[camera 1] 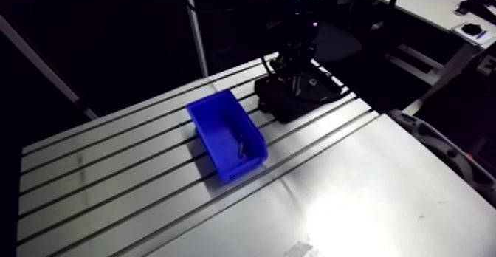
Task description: Pick up the M10 bolt from the tray and put it into the blue bin.
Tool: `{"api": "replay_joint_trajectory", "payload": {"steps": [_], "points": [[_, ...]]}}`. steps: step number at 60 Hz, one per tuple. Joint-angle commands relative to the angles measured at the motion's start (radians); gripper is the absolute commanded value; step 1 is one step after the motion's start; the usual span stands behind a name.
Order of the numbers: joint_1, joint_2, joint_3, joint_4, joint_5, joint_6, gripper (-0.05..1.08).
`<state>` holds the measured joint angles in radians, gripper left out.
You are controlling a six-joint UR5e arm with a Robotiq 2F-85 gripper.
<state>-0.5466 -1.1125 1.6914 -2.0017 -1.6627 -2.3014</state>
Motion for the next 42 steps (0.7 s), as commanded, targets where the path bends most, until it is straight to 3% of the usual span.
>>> {"api": "replay_joint_trajectory", "payload": {"steps": [1, 8, 12, 14, 15, 16, 17, 18, 19, 20, 24, 34, 42], "points": [[0.005, -0.055, -0.038, 0.077, 0.001, -0.095, 1.07], [0.006, -0.093, -0.037, 0.084, 0.002, -0.165, 1.07], [0.008, -0.118, -0.033, 0.091, 0.013, -0.272, 1.07], [0.01, -0.141, -0.035, 0.106, 0.031, -0.398, 1.07], [0.01, -0.141, -0.035, 0.106, 0.031, -0.398, 1.07], [0.01, -0.151, -0.038, 0.117, 0.044, -0.451, 1.07], [0.01, -0.151, -0.038, 0.117, 0.044, -0.451, 1.07], [0.01, -0.16, -0.041, 0.128, 0.059, -0.501, 1.07], [0.01, -0.16, -0.041, 0.128, 0.059, -0.501, 1.07], [0.01, -0.169, -0.045, 0.138, 0.076, -0.548, 1.07], [0.01, -0.182, -0.057, 0.165, 0.097, -0.648, 1.07], [0.036, -0.214, -0.091, 0.297, 0.11, -0.858, 1.06], [0.068, -0.236, -0.081, 0.317, 0.108, -0.94, 1.06]]}}
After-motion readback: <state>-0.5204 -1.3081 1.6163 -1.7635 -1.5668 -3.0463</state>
